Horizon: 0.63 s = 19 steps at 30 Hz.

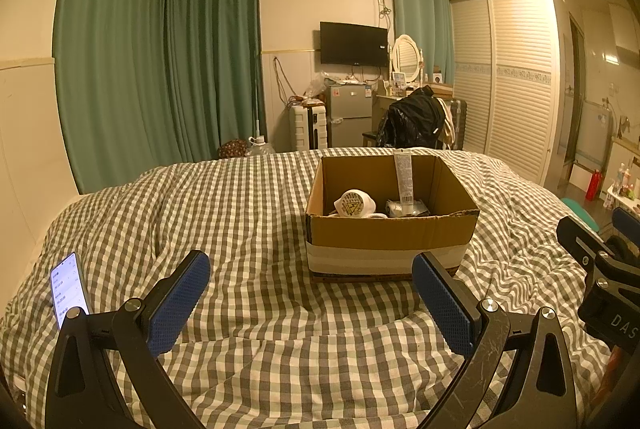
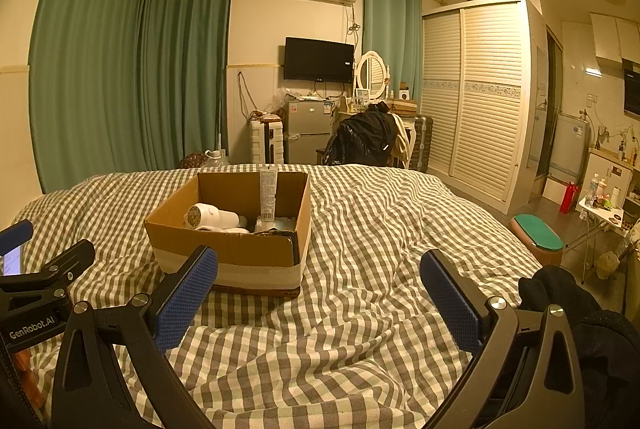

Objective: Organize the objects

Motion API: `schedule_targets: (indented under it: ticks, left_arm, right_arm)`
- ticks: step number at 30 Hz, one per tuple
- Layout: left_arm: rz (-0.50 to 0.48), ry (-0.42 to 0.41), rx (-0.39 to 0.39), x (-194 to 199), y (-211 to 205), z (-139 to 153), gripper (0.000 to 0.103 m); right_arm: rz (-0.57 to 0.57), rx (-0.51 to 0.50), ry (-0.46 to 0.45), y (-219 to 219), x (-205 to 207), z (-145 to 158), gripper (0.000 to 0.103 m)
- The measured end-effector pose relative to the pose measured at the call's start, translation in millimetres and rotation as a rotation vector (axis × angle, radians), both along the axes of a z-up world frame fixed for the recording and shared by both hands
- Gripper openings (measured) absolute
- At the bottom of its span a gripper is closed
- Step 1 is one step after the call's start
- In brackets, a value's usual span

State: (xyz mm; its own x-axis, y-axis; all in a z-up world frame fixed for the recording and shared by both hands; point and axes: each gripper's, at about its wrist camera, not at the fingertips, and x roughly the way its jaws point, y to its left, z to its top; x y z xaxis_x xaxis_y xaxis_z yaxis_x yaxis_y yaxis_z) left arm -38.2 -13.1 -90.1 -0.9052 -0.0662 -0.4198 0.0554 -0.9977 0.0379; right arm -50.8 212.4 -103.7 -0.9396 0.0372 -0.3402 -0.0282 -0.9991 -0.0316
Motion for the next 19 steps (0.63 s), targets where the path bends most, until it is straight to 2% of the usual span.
schedule_targets:
  ticks: [19]
  left_arm:
    - [-0.010,0.006,0.003,0.7,1.1,-2.3,0.103]
  right_arm:
    - [0.004,0.002,-0.005,2.8,1.8,-0.3,0.102]
